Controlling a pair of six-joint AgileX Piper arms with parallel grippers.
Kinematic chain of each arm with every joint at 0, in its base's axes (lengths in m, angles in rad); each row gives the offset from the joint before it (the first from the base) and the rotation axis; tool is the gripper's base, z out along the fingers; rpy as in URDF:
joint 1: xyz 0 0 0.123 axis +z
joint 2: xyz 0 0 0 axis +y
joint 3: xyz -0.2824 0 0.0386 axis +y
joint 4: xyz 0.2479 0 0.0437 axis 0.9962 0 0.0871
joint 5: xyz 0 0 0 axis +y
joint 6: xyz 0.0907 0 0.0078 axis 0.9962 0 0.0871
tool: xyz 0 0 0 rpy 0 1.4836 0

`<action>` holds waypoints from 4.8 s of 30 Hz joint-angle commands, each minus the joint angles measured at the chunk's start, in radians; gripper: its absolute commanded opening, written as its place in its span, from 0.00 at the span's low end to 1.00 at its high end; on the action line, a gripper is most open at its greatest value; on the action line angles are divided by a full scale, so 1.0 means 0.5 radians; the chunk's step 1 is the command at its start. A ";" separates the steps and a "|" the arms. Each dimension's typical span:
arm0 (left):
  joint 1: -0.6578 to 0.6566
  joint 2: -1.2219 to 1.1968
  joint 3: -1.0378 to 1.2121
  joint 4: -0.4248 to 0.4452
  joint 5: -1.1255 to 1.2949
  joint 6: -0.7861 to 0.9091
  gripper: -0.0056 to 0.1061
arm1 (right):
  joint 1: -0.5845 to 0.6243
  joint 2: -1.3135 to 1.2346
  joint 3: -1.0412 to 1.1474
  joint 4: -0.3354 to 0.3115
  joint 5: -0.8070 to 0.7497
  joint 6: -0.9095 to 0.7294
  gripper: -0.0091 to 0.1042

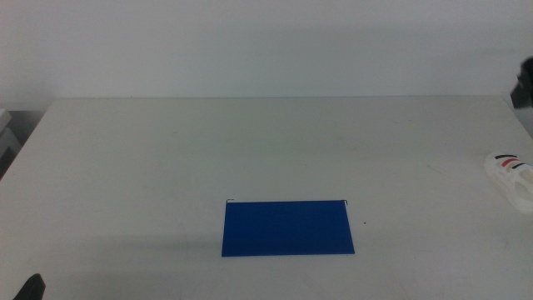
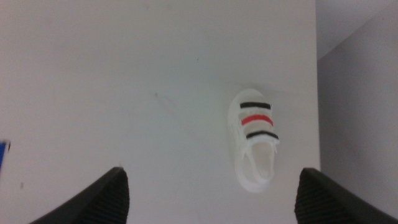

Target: Use one arm to grab the shoe from the table and place it on the mat.

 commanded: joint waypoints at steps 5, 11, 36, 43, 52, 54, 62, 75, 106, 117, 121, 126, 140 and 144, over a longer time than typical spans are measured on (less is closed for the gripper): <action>-0.008 -0.027 0.014 -0.015 -0.161 -0.008 0.89 | -0.206 0.305 -0.255 0.117 -0.017 -0.012 0.71; -0.008 -0.027 0.014 -0.015 -0.161 -0.008 0.89 | -0.371 0.597 -0.282 0.104 -0.133 -0.208 0.71; -0.008 -0.027 0.014 -0.015 -0.161 -0.008 0.89 | -0.434 1.164 -0.282 0.121 -0.323 -0.366 0.05; -0.008 -0.027 0.014 -0.015 -0.161 -0.008 0.89 | -0.307 0.840 -0.282 0.195 -0.248 -0.095 0.05; -0.008 -0.027 0.014 -0.015 -0.161 -0.008 0.89 | 0.161 0.706 -0.479 0.062 0.105 0.472 0.05; -0.008 -0.027 0.014 -0.015 -0.161 -0.008 0.89 | 0.309 0.706 -0.513 0.002 0.121 0.611 0.05; -0.008 -0.027 0.014 -0.015 -0.161 -0.008 0.89 | 0.939 0.829 -0.610 -0.107 0.100 1.192 0.05; -0.008 -0.027 0.014 -0.015 -0.161 -0.008 0.89 | 1.363 1.264 -0.796 -0.120 0.088 1.584 0.05; -0.008 -0.027 0.014 -0.015 -0.161 -0.008 0.89 | 1.338 1.287 -0.796 0.180 0.100 -1.524 0.05; -0.008 -0.027 0.014 -0.015 -0.161 -0.008 0.89 | 1.297 1.406 -0.791 0.171 0.094 -1.369 0.05; -0.008 -0.027 0.014 -0.015 -0.161 -0.008 0.89 | 1.297 1.440 -0.791 0.167 0.075 -1.369 0.05; -0.008 -0.027 0.014 -0.015 -0.161 -0.008 0.89 | 1.297 1.458 -0.791 0.171 0.072 -1.370 0.06; -0.008 -0.027 0.014 -0.015 -0.161 -0.008 0.89 | 1.285 1.401 -0.794 0.236 0.079 -1.334 0.82; -0.008 -0.027 0.014 -0.015 -0.161 -0.008 0.89 | 1.203 1.192 -0.712 0.292 -0.017 -1.183 0.85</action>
